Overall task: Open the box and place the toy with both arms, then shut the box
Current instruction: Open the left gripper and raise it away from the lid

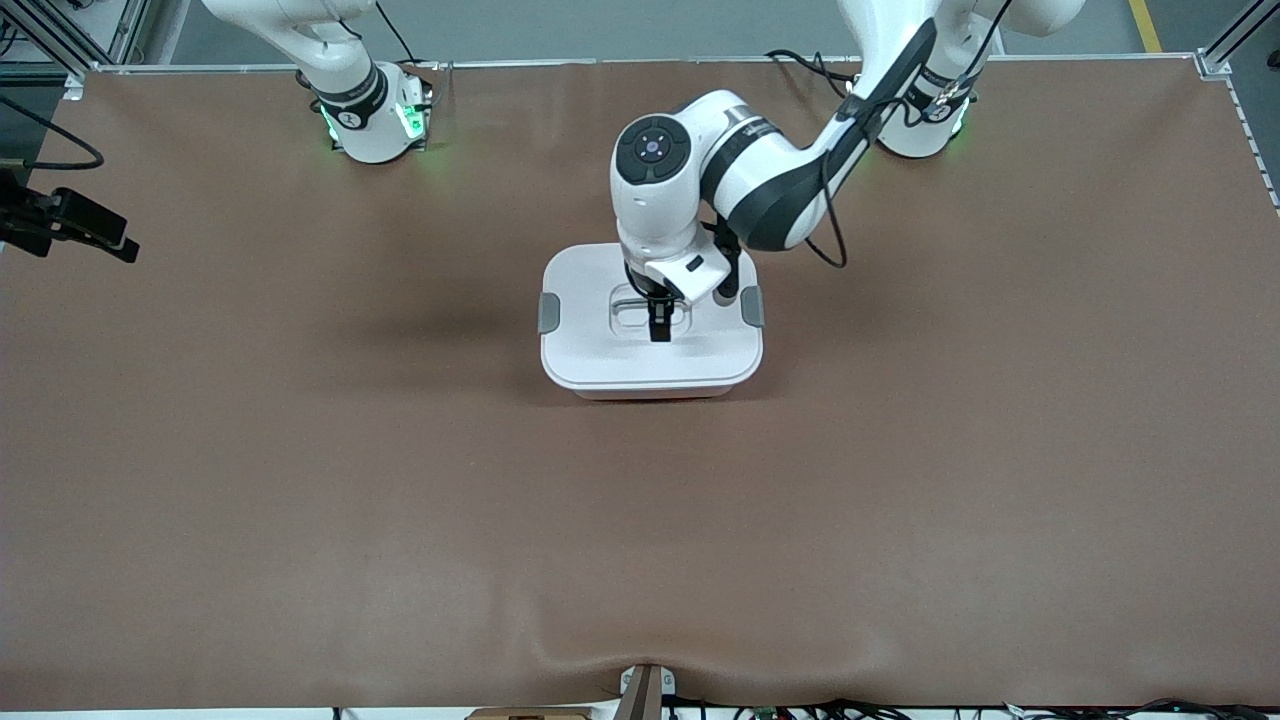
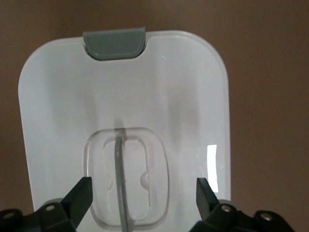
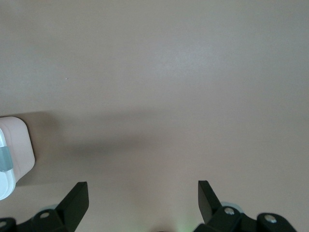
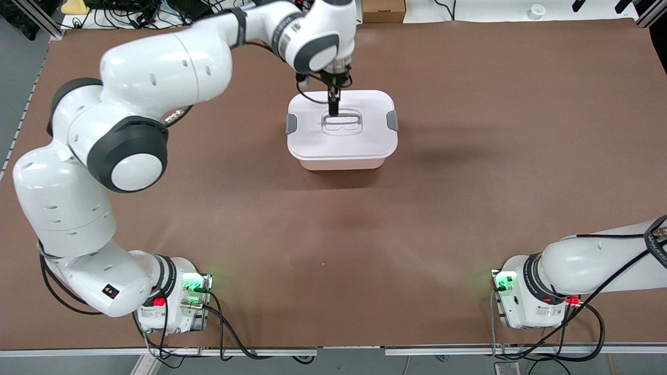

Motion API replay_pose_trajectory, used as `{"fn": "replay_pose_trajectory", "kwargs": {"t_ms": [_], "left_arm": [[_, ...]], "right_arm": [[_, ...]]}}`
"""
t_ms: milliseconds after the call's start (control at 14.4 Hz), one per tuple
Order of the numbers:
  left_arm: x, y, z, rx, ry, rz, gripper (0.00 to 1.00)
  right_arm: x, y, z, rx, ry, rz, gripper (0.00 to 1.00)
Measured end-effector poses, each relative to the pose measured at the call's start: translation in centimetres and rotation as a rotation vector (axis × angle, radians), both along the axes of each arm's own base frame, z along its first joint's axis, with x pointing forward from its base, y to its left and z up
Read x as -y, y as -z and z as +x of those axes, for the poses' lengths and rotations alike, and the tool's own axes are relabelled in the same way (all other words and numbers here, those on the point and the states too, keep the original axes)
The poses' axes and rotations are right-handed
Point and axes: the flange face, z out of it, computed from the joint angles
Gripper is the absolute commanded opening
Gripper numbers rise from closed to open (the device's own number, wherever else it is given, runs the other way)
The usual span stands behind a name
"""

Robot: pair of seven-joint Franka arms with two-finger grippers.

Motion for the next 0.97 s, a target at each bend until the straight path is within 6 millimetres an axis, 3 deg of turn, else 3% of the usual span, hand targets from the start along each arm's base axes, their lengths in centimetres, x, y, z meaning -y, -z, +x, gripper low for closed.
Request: {"fn": "replay_pose_trajectory", "kwargs": {"t_ms": [416, 623, 970], "left_arm": [[-7.1, -7.1, 4.8, 0.054, 0.059, -0.016, 1.00], [-10.8, -8.8, 6.0, 0.020, 0.152, 0.022, 1.00], [-15.3, -10.6, 7.9, 0.011, 0.265, 0.034, 1.00]], "right_arm": [[0.3, 0.4, 0.2, -0.008, 0.008, 0.000, 1.00], [1.5, 0.7, 0.3, -0.012, 0.031, 0.007, 1.00], [1.4, 0.7, 0.3, -0.013, 0.029, 0.010, 1.00]]}}
